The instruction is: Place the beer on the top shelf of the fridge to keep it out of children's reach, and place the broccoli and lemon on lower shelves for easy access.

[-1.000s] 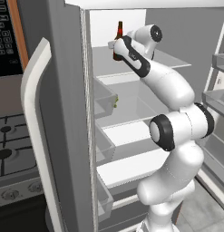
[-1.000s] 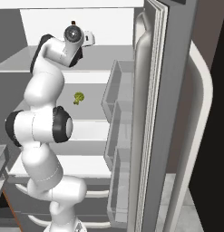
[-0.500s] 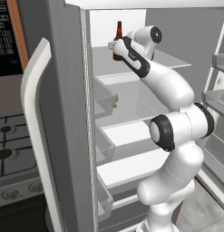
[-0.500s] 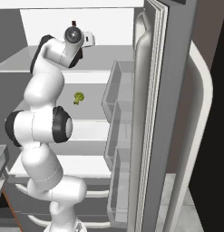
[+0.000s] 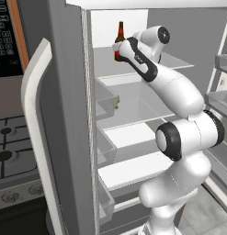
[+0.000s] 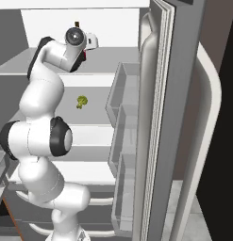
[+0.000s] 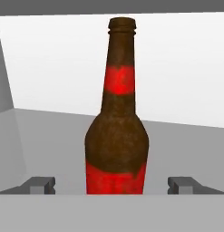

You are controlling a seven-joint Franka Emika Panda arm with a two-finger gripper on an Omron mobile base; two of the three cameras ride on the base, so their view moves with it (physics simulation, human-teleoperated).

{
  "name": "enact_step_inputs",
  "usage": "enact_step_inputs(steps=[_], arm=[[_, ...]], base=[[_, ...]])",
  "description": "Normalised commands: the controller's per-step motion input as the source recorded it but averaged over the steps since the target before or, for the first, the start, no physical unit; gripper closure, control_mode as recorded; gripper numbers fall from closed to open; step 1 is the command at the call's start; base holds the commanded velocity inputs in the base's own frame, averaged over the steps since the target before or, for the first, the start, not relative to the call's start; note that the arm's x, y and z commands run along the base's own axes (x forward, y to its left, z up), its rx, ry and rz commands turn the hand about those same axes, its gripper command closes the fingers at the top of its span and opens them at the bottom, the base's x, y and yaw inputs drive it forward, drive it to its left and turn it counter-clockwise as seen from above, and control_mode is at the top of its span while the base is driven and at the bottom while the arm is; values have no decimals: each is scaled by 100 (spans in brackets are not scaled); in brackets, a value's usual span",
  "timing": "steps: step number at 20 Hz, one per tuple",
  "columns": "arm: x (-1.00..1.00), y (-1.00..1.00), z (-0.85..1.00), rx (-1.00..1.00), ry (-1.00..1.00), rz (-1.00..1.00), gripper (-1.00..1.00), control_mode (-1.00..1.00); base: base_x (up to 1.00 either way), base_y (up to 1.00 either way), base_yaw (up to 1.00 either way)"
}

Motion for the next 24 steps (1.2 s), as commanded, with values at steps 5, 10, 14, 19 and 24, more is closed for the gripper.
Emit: enact_step_inputs(steps=[5,10,14,19,24], arm=[[-86,-18,-2,0,8,0,-100,-100],[-100,-17,-19,0,6,0,-100,-100],[-100,-17,-14,0,6,0,-100,-100],[-100,-6,-16,-3,6,0,-100,-100],[-94,-2,-27,-6,12,0,-100,-100]], base=[[0,0,0],[0,0,0],[0,0,0],[0,0,0],[0,0,0]])
